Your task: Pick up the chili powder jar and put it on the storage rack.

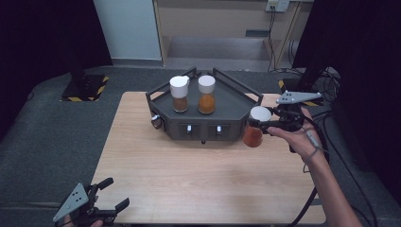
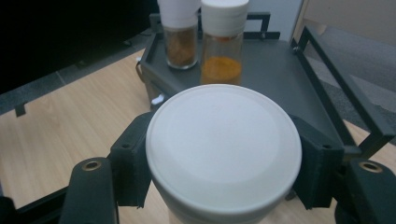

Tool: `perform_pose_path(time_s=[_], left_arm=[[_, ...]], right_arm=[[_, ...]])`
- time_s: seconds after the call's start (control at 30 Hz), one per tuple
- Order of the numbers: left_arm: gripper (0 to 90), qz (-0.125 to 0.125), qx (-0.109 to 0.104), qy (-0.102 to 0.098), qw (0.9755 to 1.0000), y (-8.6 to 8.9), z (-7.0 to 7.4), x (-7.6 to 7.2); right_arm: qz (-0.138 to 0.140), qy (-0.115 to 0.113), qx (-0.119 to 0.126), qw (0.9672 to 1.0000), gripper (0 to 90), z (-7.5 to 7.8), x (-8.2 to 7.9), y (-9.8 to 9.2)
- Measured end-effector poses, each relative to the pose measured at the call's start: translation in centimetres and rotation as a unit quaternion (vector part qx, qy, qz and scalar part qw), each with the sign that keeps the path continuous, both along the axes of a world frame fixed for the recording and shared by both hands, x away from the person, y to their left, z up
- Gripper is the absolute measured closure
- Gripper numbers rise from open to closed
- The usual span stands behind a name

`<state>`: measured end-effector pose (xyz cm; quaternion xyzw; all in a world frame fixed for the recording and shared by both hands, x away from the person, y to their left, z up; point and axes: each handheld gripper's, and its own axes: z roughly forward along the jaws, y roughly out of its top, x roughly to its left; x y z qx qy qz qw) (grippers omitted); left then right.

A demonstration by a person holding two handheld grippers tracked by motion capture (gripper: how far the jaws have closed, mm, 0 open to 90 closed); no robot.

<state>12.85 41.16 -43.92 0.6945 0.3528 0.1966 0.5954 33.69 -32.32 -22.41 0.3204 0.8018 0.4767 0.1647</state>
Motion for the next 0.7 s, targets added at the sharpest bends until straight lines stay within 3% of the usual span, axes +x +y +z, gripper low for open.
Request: perform_pose_path(time_s=[0.2,0.5,0.7], left_arm=[[2.5,0.001,-0.001,0.001,1.0000,0.0,-0.1,0.0],[2.5,0.004,-0.002,0.005,1.0000,0.1,-0.1,0.1],[2.5,0.007,-0.003,0.006,1.0000,0.2,-0.1,0.1]], right_arm=[[-0.017,-0.006,-0.007,0.9998,33.8,1.1,1.8,1.3],[-0.033,-0.013,-0.016,0.9992,33.8,1.6,4.3,2.7],[-0.046,-0.010,-0.009,0.9988,33.8,1.9,6.1,3.3]])
